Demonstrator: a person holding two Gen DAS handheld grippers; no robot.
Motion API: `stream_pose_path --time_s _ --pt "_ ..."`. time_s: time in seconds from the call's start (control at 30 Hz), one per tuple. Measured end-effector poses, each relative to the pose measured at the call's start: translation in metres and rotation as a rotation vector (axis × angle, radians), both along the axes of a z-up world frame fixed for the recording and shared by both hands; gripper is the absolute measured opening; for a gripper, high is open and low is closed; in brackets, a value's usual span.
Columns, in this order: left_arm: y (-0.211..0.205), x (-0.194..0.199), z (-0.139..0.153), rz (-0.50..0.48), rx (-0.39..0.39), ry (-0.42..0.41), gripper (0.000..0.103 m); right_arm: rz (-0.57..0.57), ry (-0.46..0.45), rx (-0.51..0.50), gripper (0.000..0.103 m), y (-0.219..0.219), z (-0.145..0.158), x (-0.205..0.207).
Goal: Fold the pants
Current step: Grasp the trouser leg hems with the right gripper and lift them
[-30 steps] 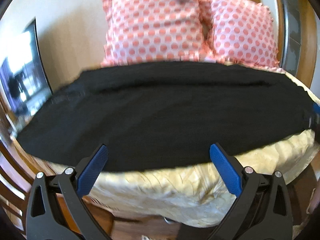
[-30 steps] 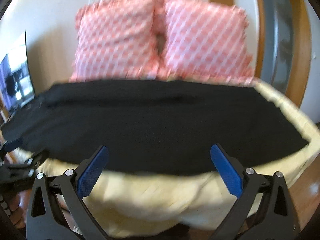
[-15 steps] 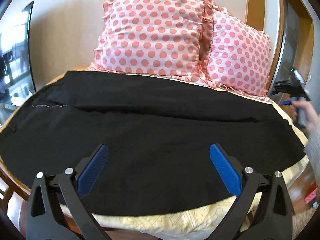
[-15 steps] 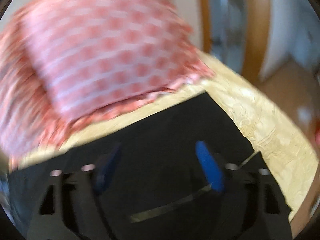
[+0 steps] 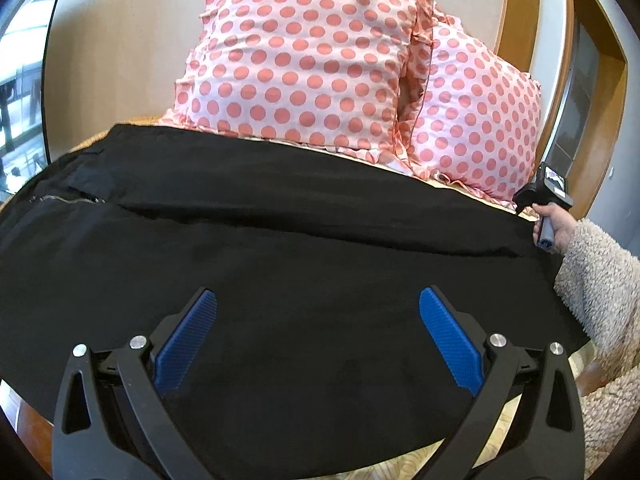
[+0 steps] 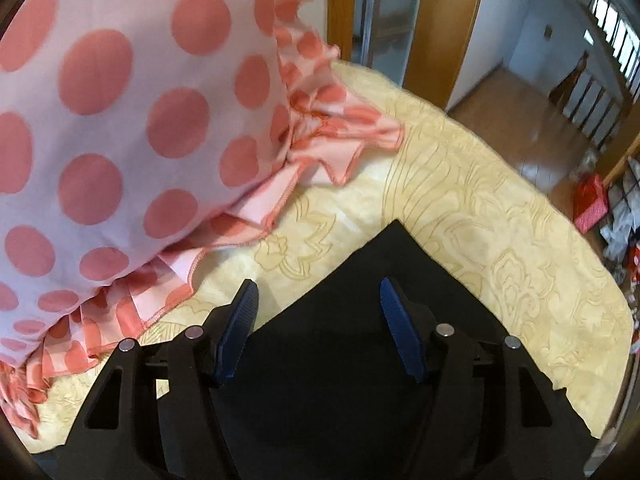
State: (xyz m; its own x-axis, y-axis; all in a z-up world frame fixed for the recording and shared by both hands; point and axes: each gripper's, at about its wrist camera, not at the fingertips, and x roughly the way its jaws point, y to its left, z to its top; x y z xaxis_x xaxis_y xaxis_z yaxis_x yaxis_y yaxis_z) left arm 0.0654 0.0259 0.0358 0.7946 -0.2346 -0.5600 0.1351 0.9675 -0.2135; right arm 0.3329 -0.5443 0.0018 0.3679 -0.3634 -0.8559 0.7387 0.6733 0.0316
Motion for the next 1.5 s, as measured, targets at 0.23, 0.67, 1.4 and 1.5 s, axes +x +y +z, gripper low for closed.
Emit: stream_pose_path --time_s 0.23,0.67,1.4,1.5 --pt "0.003 -0.011 0.003 0.018 -0.013 -0.019 0.101 0.02 -0.263 0.241 0.005 -0.039 0.002 -0.059" --pt "-0.006 -0.03 0.013 -0.006 -0.047 -0.037 0.101 0.173 -0.644 0.187 0.003 0.01 0.054 -0.28" --pt "0.002 -0.032 0.006 0.047 -0.014 -0.001 0.101 0.439 -0.397 0.469 0.1 0.074 0.036 -0.093" --pt "0.008 -0.028 0.001 0.06 -0.016 0.018 0.101 0.475 -0.403 0.373 0.099 0.081 0.039 -0.087"
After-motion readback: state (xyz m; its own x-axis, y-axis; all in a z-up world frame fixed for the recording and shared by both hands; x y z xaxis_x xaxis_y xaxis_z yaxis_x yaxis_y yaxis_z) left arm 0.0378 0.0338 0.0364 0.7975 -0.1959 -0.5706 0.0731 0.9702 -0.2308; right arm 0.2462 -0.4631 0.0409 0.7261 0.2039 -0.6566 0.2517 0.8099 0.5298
